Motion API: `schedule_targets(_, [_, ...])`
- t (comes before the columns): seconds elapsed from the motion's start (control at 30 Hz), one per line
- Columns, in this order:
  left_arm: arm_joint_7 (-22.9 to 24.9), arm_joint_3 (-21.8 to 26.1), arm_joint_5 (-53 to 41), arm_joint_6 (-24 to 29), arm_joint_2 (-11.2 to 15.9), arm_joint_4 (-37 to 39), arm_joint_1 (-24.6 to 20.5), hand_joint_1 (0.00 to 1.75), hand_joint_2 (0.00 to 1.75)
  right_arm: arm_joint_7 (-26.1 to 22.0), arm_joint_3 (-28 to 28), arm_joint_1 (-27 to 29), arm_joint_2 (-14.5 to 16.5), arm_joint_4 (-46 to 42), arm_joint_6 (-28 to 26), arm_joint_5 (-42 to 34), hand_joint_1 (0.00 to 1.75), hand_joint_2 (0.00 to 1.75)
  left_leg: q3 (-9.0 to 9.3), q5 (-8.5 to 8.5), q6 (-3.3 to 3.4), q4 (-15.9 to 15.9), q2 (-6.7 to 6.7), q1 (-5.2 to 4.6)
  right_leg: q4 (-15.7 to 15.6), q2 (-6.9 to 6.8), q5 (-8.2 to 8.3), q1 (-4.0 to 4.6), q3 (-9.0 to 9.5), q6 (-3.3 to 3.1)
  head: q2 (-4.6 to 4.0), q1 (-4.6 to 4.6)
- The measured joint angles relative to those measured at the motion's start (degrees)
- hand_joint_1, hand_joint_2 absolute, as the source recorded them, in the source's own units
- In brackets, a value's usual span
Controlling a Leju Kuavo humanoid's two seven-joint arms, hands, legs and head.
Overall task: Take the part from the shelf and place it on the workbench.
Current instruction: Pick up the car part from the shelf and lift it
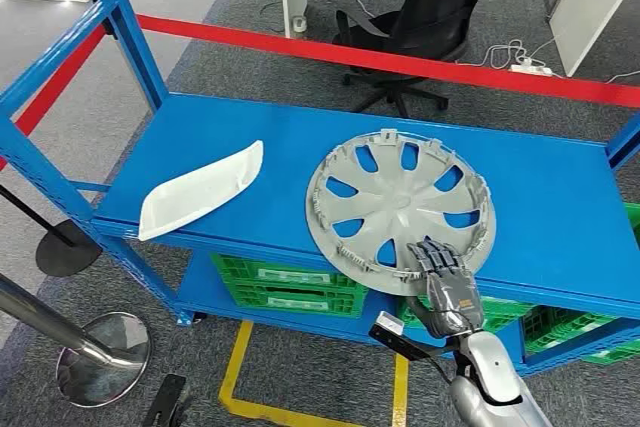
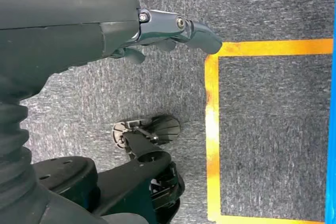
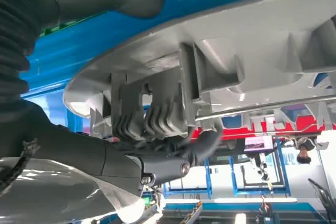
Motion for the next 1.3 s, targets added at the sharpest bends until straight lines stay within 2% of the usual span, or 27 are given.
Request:
schedule_targets(0.2, [0.01, 0.0, 0.0, 0.0, 0.01, 0.0, 0.0, 0.0, 1.75, 0.0, -0.16, -0.17, 0.02, 0.23, 0.01, 0.0, 0.56, 1.75, 0.0, 0.0, 0.0, 0.0, 0.0, 0.0, 0.0, 0.0, 0.0, 0.0, 0.01, 0.0, 0.0, 0.01])
schedule_targets(0.33, [0.01, 0.0, 0.0, -0.01, 0.01, 0.0, 0.0, 0.0, 1.75, 0.0, -0.37, -0.26, 0.02, 0.31, 0.03, 0.0, 1.75, 1.75, 0.01, 0.0, 0.0, 0.0, 0.0, 0.0, 0.0, 0.0, 0.0, 0.0, 0.01, 0.0, 0.0, 0.01])
schedule_targets(0.83, [0.0, -0.02, 0.01, -0.01, 0.01, 0.0, -0.02, 0.0, 1.75, -0.17, -0.55, -1.08, 0.04, 0.46, 0.1, 0.4, 1.75, 1.75, 0.04, 0.0, 0.0, 0.0, -0.01, 0.0, 0.0, -0.09, 0.0, 0.0, 0.05, 0.0, 0.0, 0.01])
schedule_targets(1.07, [-0.03, -0.02, 0.44, -0.01, 0.01, 0.0, 0.04, 0.0, 1.75, -0.24, -0.52, 0.77, 0.37, -0.94, -1.86, 2.59, 1.75, 1.75, 0.03, 0.0, 0.0, 0.0, -0.01, 0.0, 0.0, -0.09, -0.01, -0.01, 0.05, 0.0, 0.0, 0.01])
schedule_targets(1.2, [-0.62, -0.01, 1.04, -0.21, 0.01, 0.0, 0.22, 0.0, 1.75, -0.6, -0.54, 3.58, 0.69, -5.39, -4.05, 7.23, 1.75, 1.75, -0.01, 0.0, 0.0, 0.0, -0.04, -0.01, 0.0, -0.09, -0.01, -0.01, 0.04, 0.0, 0.0, 0.03])
schedule_targets(1.3, [-2.7, 0.21, 2.38, -0.8, 0.06, 0.02, 0.82, 0.0, 1.75, -5.44, -0.99, 7.86, 2.25, -16.01, -5.27, 14.63, 1.75, 1.75, -0.11, 0.0, 0.0, -0.01, -0.06, -0.02, 0.01, -0.05, -0.01, 0.01, -0.07, 0.0, 0.0, 0.02])
